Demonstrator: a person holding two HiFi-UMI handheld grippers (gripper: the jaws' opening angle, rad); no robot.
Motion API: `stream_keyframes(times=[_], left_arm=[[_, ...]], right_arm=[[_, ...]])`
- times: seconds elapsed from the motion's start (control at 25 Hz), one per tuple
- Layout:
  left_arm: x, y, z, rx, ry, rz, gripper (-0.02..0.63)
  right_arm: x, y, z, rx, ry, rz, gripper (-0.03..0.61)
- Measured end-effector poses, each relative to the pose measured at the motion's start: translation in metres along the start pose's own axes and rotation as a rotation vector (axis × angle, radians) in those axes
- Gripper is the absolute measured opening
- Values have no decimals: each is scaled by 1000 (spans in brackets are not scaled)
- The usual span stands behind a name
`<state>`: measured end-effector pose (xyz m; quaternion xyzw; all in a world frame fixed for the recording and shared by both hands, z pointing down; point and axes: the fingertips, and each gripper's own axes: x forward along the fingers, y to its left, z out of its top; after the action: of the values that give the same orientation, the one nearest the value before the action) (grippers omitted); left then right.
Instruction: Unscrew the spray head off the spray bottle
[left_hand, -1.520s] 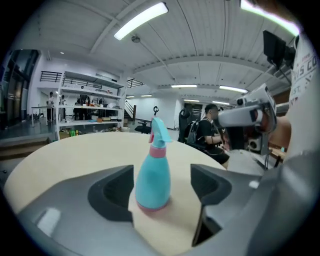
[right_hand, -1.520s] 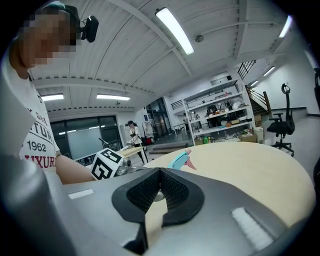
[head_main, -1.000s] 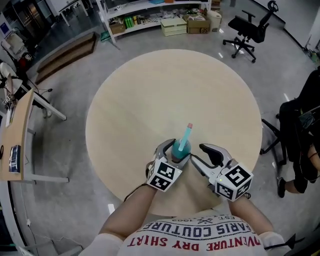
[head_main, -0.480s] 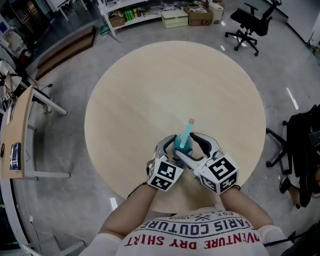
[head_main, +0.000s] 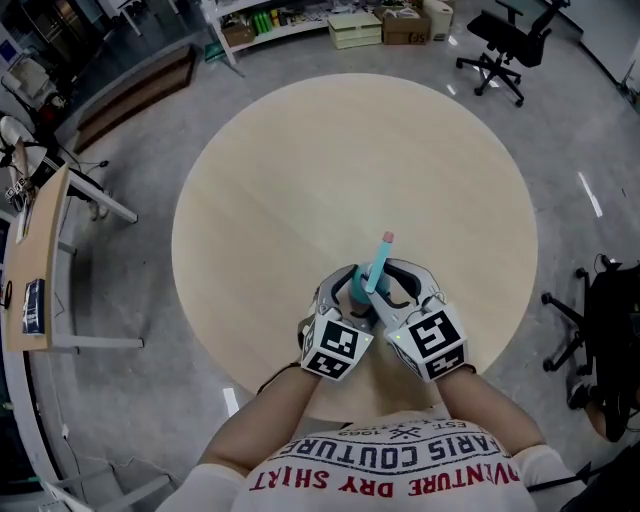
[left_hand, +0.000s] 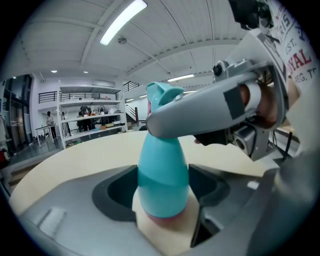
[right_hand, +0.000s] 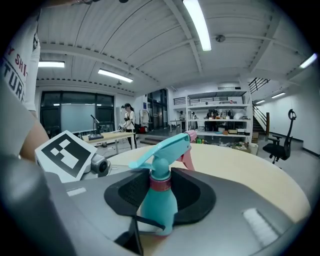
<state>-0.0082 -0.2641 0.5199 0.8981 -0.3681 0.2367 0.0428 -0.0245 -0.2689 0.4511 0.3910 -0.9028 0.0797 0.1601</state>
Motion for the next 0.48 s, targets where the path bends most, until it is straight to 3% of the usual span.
stream_keyframes(times=[0.16,0.28,0.48], left_arm=[[-3,-1,-1,0,-20,-53,314],[-2,-2,-1,30,-25,-124,314],[-2,-8,2,90,-49,-357,314]], right_arm=[[0,4,0,-16,-2,81,132],[-1,4,1,-56,-19,213,132],[-6,5,1,-123,-42,499,130]])
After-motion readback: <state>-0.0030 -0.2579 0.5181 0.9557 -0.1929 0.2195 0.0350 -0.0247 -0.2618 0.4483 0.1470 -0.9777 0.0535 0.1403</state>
